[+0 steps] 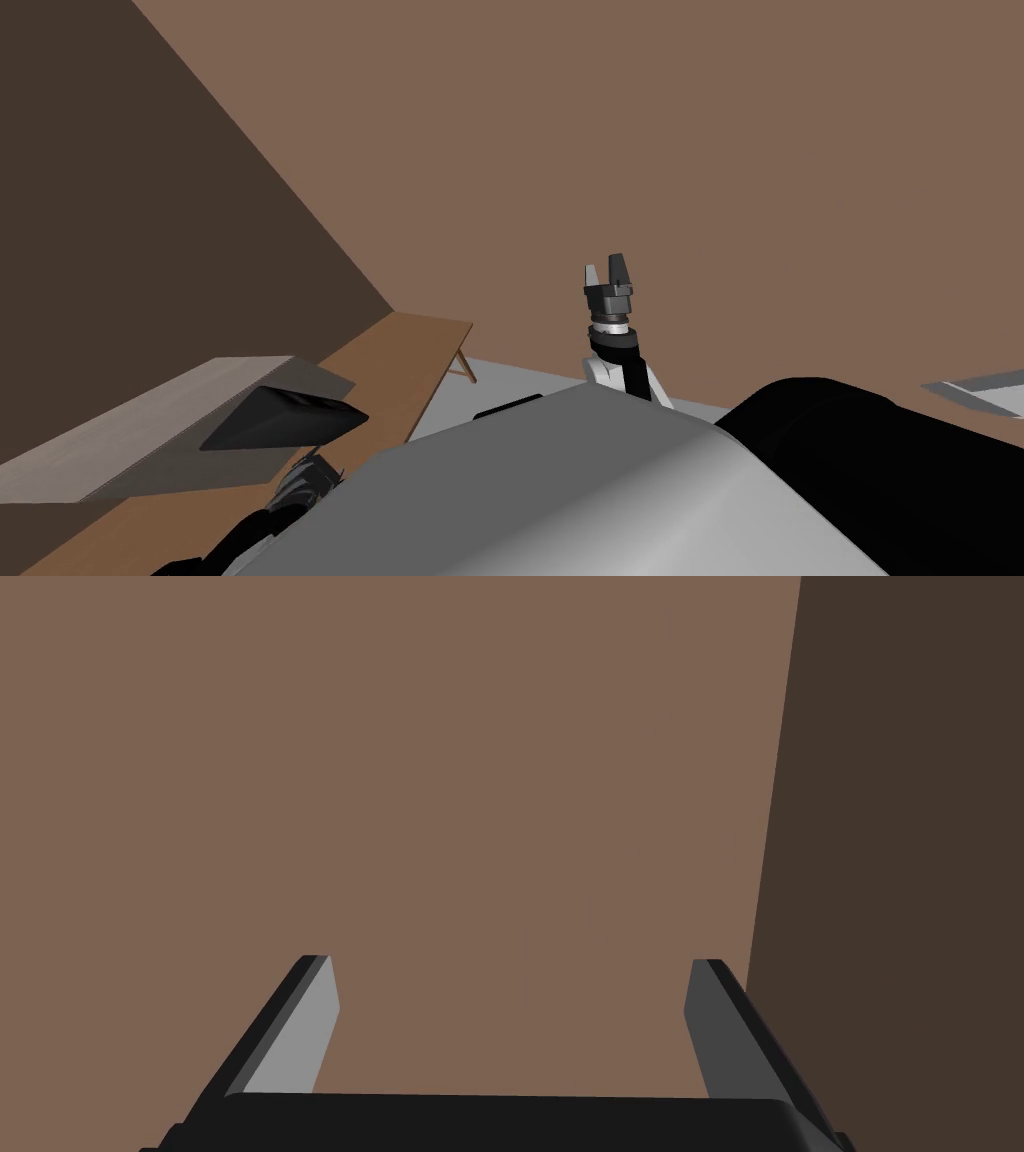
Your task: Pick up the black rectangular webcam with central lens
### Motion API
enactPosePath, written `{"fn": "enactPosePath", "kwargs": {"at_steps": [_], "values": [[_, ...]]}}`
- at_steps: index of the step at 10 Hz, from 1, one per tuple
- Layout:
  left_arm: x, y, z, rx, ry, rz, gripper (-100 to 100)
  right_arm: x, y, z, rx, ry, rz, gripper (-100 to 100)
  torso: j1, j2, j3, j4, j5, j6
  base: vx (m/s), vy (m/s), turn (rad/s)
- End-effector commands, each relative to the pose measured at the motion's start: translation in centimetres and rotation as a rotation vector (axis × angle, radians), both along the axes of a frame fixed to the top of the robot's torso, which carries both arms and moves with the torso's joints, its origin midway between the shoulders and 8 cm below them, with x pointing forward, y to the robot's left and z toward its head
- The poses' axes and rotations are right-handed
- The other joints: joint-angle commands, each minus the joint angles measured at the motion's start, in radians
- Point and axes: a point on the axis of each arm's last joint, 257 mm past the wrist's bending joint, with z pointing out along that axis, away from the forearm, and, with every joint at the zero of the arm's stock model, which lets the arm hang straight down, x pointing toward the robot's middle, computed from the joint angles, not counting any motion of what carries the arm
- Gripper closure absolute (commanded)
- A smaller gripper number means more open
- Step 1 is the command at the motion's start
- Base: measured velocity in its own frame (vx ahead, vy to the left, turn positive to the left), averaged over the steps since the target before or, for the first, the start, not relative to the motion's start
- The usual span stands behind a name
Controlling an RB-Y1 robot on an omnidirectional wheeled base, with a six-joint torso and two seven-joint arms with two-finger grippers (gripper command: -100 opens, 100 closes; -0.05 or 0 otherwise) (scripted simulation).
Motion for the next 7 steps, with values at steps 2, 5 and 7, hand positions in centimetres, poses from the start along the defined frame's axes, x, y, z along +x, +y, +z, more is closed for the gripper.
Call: {"fn": "enactPosePath", "kwargs": {"at_steps": [2,5,7], "values": [[-2.8,0.7,-2.3,-0.069,0.076,0.063,-100,0.0,0.0,0.0,0.0,0.0,0.0,0,0.0,-0.001,0.0,0.0,0.0,0.0,0.098,-0.036,0.1],[-5.4,1.1,-4.1,-0.135,0.142,0.116,-100,0.0,0.0,0.0,0.0,0.0,0.0,0,0.0,-0.002,-0.001,-0.001,0.0,0.0,0.096,-0.027,0.076],[-7.5,1.3,-5.5,-0.194,0.193,0.161,-100,0.0,0.0,0.0,0.0,0.0,0.0,0,0.001,-0.001,-0.001,0.0,0.0,0.0,0.091,-0.013,0.117]]}}
